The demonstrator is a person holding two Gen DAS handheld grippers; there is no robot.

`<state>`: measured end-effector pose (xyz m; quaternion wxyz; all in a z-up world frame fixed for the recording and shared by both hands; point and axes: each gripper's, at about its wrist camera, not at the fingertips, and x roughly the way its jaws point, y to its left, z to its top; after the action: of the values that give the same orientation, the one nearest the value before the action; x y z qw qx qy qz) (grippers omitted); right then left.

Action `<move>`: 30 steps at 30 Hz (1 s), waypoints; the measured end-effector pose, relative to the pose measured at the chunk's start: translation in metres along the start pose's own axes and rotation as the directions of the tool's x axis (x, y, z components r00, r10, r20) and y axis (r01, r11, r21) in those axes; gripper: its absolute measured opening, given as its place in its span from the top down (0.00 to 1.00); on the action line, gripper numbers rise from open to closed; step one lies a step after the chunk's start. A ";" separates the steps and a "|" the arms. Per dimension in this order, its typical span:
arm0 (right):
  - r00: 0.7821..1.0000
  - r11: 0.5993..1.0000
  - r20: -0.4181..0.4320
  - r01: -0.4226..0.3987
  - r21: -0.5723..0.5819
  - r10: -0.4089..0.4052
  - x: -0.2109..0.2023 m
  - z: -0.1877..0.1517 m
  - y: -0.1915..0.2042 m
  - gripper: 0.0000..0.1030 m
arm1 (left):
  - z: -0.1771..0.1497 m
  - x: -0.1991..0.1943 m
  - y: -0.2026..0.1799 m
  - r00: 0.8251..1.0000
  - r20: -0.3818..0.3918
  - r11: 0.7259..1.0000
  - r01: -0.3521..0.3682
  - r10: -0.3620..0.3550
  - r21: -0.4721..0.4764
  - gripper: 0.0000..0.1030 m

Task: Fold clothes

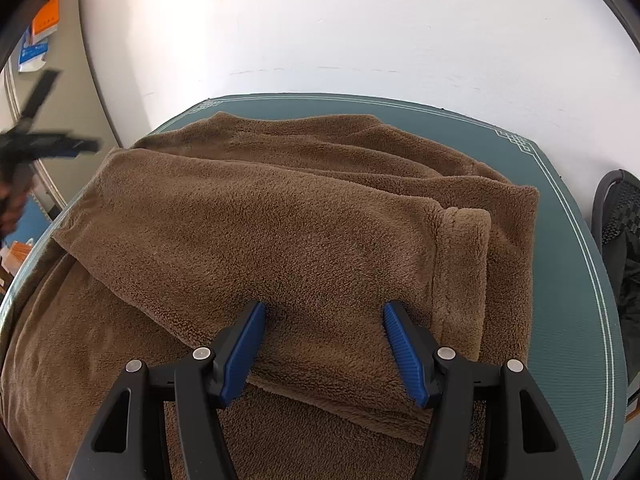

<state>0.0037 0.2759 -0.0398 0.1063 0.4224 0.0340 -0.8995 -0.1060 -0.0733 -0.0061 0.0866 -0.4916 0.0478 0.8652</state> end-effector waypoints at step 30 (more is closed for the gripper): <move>0.985 0.972 -0.026 0.166 -0.167 -0.173 -0.019 -0.025 0.031 0.32 | -0.088 0.017 0.021 0.987 0.028 0.986 -0.156 0.157 -0.053 0.00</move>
<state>0.0411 0.2528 -0.0398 0.0630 0.4258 0.1462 -0.8907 -0.0445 -0.1067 -0.0654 0.0067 -0.4746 0.0629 0.8779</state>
